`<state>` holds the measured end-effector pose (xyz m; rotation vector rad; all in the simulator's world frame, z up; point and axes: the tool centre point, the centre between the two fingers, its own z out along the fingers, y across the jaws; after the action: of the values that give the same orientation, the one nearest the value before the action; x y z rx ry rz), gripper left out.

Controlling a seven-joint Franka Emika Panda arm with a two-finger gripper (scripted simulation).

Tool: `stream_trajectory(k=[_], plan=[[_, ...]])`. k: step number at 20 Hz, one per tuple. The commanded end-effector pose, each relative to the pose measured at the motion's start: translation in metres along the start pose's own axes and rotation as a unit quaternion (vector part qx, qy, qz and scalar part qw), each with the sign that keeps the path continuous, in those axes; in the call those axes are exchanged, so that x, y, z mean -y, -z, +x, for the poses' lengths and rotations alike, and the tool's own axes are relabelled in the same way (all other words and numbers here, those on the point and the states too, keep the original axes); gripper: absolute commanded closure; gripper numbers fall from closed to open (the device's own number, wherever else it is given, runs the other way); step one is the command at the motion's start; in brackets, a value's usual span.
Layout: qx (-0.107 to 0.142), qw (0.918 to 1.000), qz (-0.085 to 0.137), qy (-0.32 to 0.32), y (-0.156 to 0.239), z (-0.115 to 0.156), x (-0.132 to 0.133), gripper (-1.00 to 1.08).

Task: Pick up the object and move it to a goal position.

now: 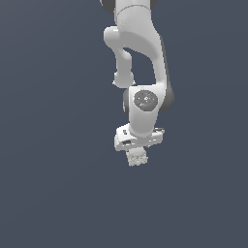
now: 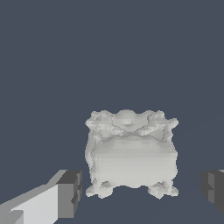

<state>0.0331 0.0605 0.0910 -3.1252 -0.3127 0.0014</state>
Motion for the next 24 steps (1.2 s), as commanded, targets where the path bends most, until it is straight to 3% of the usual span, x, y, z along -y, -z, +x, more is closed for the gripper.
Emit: stream_trajectory(k=[1, 18, 19, 24], plan=[[0.0, 1.0, 0.0, 0.0, 0.0, 0.0, 0.0, -0.92], [0.0, 1.0, 0.0, 0.002, -0.051, 0.001, 0.0, -0.92], [0.0, 1.0, 0.0, 0.002, -0.051, 0.001, 0.0, 1.08], [0.0, 1.0, 0.0, 0.002, -0.051, 0.001, 0.0, 1.08]])
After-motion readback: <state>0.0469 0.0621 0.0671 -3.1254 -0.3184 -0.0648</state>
